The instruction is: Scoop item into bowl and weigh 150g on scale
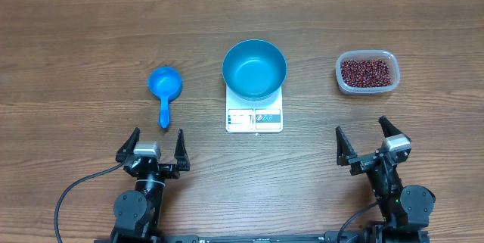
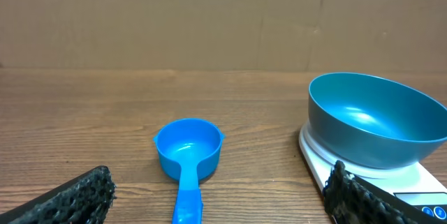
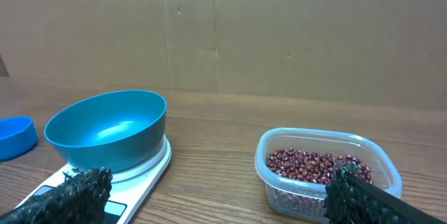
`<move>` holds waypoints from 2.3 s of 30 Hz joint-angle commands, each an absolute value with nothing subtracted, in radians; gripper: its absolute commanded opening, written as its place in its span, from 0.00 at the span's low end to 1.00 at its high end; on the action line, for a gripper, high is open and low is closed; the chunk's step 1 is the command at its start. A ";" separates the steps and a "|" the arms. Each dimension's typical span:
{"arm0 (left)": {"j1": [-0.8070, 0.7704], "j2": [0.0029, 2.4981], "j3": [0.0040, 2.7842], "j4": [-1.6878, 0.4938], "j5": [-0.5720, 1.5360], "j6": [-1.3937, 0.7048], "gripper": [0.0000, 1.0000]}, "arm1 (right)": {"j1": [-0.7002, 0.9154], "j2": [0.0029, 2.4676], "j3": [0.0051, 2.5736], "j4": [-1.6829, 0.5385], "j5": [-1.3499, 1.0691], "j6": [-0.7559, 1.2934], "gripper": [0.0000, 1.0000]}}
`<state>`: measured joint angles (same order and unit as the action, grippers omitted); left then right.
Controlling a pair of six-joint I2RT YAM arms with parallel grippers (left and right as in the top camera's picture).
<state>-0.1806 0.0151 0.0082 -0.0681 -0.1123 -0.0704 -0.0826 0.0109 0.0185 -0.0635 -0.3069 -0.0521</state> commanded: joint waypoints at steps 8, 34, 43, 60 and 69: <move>-0.169 0.004 0.005 -0.068 -0.111 -0.048 0.99 | -0.079 0.003 0.008 -0.058 -0.300 -0.054 1.00; -0.169 0.068 0.402 -0.515 -0.070 -0.257 1.00 | -0.079 0.003 0.008 -0.058 -0.300 -0.054 1.00; -0.169 0.486 0.925 -0.926 -0.045 -0.331 1.00 | -0.079 0.003 0.008 -0.058 -0.300 -0.054 1.00; -0.169 1.338 1.678 -1.370 0.033 -0.306 1.00 | -0.079 0.003 0.008 -0.058 -0.300 -0.054 1.00; -0.168 1.547 1.674 -1.406 -0.149 -0.286 0.50 | -0.079 0.003 0.008 -0.058 -0.300 -0.054 1.00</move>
<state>-0.1757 1.4948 1.6577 -1.3930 -0.0711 -0.2962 -0.0826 0.0109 0.0185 -0.0635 -0.3069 -0.0528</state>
